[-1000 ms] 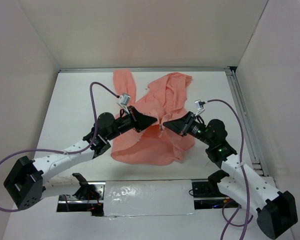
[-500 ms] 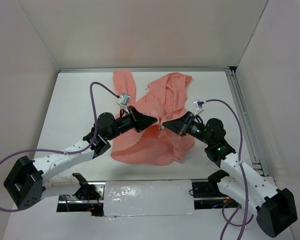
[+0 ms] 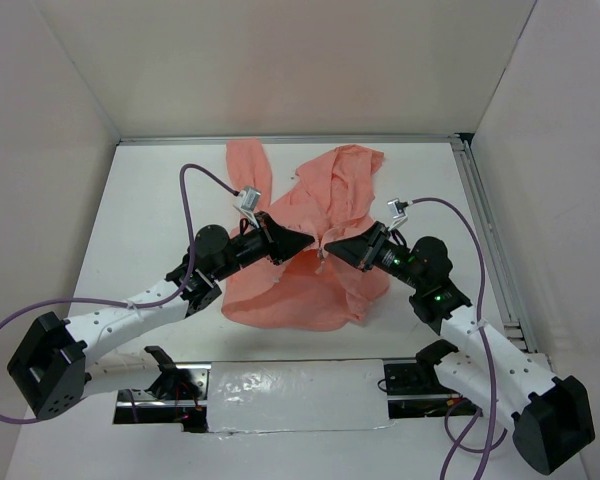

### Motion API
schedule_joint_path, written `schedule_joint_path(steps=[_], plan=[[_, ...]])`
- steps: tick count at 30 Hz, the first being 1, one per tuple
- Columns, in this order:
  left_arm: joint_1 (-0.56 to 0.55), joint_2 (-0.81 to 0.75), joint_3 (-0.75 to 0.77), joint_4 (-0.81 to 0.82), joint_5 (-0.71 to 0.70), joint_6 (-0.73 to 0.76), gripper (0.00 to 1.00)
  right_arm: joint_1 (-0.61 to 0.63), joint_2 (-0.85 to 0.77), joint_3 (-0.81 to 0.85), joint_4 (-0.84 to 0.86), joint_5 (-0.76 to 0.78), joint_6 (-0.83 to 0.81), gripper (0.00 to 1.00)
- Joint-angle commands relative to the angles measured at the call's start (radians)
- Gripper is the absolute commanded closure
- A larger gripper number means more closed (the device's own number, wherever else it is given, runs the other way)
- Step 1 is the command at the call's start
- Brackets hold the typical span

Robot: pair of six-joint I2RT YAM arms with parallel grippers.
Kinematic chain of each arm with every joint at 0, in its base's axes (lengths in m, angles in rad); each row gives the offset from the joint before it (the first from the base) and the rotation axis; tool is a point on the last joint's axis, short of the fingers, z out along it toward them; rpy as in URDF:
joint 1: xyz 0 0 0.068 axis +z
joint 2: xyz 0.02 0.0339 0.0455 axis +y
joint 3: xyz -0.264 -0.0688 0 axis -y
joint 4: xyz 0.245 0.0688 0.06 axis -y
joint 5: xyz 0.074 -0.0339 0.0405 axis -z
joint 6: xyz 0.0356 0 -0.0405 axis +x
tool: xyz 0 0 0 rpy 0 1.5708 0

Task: Zip up the jacket

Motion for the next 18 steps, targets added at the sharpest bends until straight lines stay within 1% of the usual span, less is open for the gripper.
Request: schedule_joint_path(steps=[1, 8, 12, 18], plan=[[-0.005, -0.026, 0.009, 0.059, -0.001, 0.036, 1.00, 0.000, -0.003, 0.041, 0.061, -0.003, 0.008, 1.00], [-0.005, -0.030, -0.007, 0.076, 0.020, 0.036, 1.00, -0.011, 0.001, 0.029, 0.102, 0.005, 0.036, 1.00], [-0.005, -0.033, -0.020, 0.086, 0.030, 0.035, 1.00, -0.022, -0.005, 0.032, 0.091, 0.009, 0.045, 1.00], [-0.005, -0.035, -0.023, 0.099, 0.085, 0.018, 1.00, -0.020, 0.004, 0.020, 0.129, 0.014, 0.054, 1.00]])
